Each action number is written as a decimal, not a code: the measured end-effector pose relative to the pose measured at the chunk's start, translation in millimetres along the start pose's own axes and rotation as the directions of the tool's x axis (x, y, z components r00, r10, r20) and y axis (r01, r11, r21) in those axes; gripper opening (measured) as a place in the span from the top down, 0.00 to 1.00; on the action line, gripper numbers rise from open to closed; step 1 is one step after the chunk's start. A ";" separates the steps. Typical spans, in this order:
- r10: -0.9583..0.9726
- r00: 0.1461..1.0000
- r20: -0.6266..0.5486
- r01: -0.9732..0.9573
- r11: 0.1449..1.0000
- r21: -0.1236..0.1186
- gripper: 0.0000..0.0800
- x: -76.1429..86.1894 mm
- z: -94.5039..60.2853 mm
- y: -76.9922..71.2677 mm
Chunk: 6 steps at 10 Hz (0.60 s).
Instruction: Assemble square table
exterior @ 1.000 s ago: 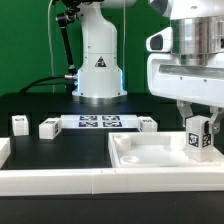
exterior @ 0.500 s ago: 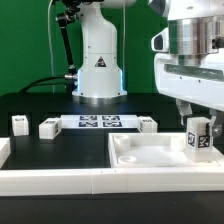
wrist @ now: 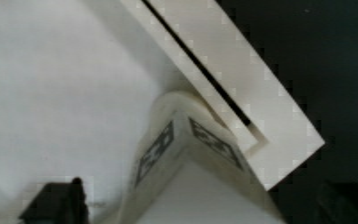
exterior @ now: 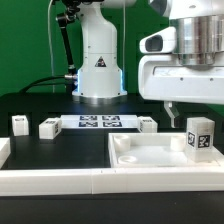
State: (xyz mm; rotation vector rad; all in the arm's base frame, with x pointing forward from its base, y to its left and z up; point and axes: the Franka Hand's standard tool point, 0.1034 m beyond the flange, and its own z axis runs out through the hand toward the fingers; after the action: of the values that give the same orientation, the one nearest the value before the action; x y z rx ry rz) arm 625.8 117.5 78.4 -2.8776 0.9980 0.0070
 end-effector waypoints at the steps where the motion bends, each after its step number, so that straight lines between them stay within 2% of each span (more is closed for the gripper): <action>1: -0.073 0.997 0.000 0.073 0.997 -0.001 0.19 -2.9 0.4 -2.4; 4: -0.352 0.936 -0.003 0.352 0.936 0.000 0.19 -4.4 0.7 -4.3; 6: -0.493 0.870 -0.008 0.493 0.870 -0.010 0.19 -4.4 2.0 -2.9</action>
Offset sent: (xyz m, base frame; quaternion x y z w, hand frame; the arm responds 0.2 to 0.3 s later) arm -0.0055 0.0051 0.0028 0.0082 0.0148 -0.2475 0.9687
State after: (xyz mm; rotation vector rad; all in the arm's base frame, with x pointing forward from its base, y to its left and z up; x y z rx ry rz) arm 624.2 122.6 76.8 -3.0487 0.2327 -0.0417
